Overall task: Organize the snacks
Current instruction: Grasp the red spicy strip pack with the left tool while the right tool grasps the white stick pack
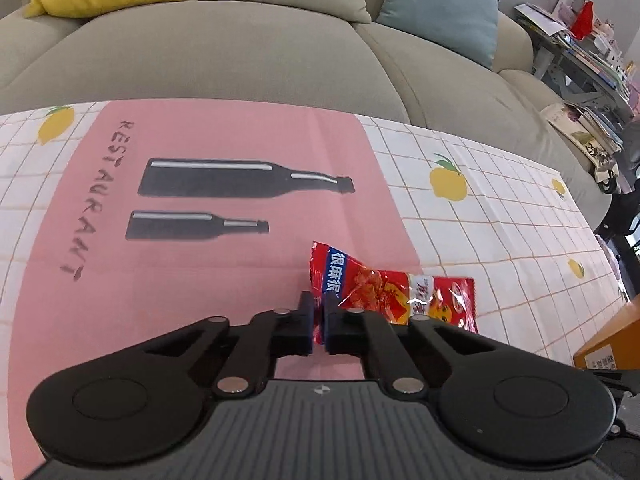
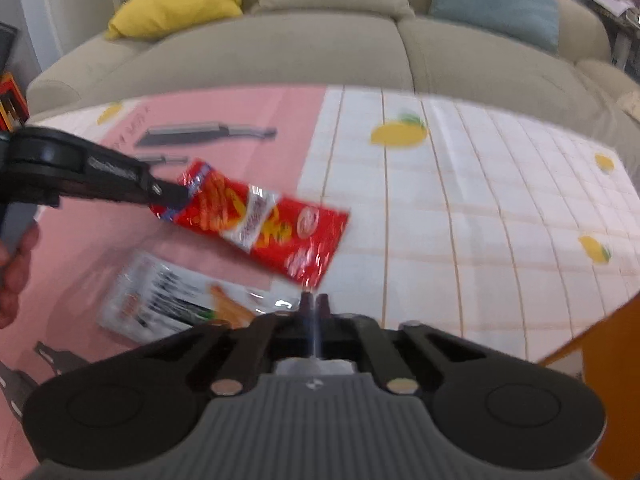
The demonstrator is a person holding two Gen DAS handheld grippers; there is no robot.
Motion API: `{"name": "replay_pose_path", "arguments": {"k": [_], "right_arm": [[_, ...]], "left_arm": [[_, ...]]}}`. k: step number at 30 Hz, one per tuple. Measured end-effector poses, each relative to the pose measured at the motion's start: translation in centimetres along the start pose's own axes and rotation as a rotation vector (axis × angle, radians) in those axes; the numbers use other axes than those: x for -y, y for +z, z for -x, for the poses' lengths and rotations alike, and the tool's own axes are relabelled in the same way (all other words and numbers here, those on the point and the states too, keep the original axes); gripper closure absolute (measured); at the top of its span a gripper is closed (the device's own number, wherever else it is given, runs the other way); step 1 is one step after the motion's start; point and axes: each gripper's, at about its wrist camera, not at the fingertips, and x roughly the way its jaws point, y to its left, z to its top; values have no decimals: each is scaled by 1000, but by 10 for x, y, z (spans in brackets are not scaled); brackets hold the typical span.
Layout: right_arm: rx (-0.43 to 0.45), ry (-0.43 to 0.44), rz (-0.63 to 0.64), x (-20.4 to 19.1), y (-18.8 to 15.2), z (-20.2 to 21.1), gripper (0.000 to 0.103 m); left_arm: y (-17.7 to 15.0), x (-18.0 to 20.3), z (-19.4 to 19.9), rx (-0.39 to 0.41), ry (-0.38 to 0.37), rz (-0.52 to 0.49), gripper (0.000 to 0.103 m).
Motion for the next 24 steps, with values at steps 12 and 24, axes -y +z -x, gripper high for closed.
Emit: {"name": "replay_pose_path", "arguments": {"k": [12, 24], "right_arm": [[0, 10, 33, -6, -39, 32, 103], [-23, 18, -157, -1, -77, 72, 99]], "left_arm": [[-56, 7, 53, -19, 96, 94, 102], [-129, 25, 91, -85, 36, 383, 102]]}}
